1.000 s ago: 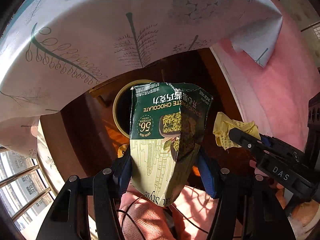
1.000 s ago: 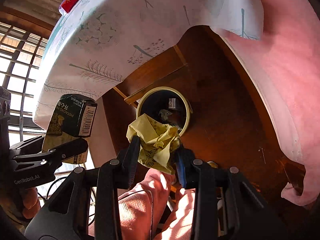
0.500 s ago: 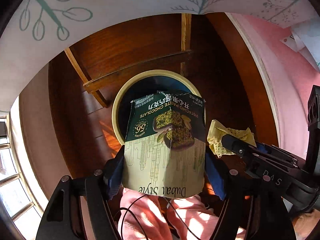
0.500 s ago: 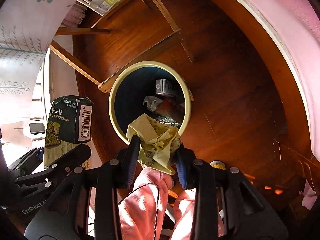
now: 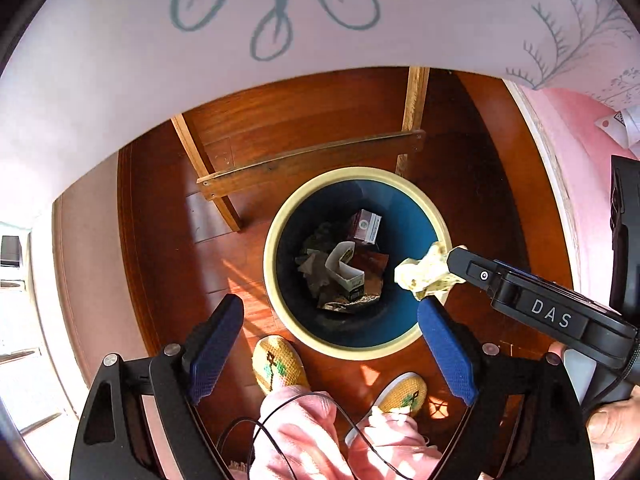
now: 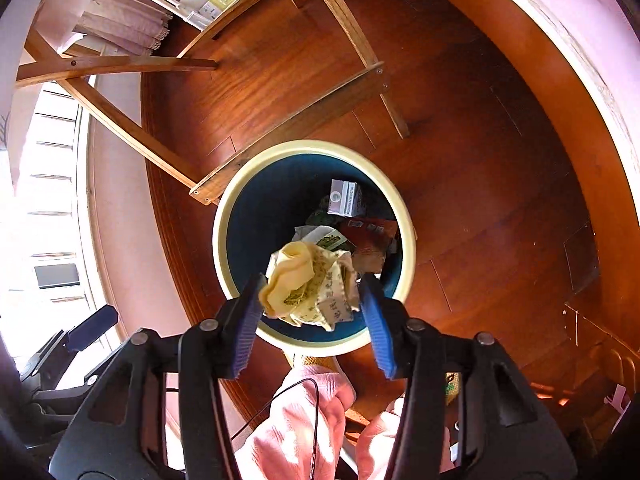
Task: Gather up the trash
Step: 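Open both tools to drop the yellow paper and chocolate box into the bin, then raise both tools from the bin back toward the table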
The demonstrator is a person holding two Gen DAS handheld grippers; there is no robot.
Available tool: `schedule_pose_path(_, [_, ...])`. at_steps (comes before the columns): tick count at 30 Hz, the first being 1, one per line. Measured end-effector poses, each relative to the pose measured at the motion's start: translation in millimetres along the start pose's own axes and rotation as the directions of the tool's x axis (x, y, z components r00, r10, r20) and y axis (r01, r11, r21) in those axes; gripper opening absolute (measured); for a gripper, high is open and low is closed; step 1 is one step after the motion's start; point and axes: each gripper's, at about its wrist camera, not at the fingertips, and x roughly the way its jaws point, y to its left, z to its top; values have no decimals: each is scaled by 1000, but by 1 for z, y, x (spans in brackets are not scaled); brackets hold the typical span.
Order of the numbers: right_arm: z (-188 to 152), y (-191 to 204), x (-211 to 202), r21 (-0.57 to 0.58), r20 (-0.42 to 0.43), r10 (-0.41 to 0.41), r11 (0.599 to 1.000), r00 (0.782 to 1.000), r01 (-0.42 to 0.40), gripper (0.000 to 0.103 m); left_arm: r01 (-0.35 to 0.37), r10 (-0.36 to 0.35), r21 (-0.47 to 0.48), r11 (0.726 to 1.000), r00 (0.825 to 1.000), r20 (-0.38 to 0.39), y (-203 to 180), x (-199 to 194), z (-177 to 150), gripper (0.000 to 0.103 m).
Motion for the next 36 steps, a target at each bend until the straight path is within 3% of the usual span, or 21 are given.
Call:
schedule_pose_path(1, [2,3,0,-10,9,2,1000,1000,-2,60,-2,2,-5,1000,1000,7,1,-3,1,90])
schedule_pose_path(7, [10,23,-7,-46,10,-3,999,1000,3,60,10,-8,-42,999,999,42,9,-34,9,90])
schedule_pose_path(13, [9,40,-41,-83,25,5,997,1000,-3,60,12,-8,-53,999,997,76,7,-84,12,90])
schedule_pose_path(21, [-1,63,-133,-118,76,30,993,997,-21,61,-1,7,-44,999,991,134,-5,-179,6,90])
schedule_pose_path(29, [-24,92,-250,-170,146,92,983,985,-67,61,9,-5,-20,1000,979,206,-20,-291,-3,90])
schedule_pose_path(32, [-32,103,-293,-195,165,125,976,978,-91,61,-7,8,-5,1000,966,260,-26,-341,-8,90])
schedule_pose_path(36, [-40,117,-347,-245,203,163,963,965,-111,61,-33,31,-1,999,935,354,-31,-407,-13,90])
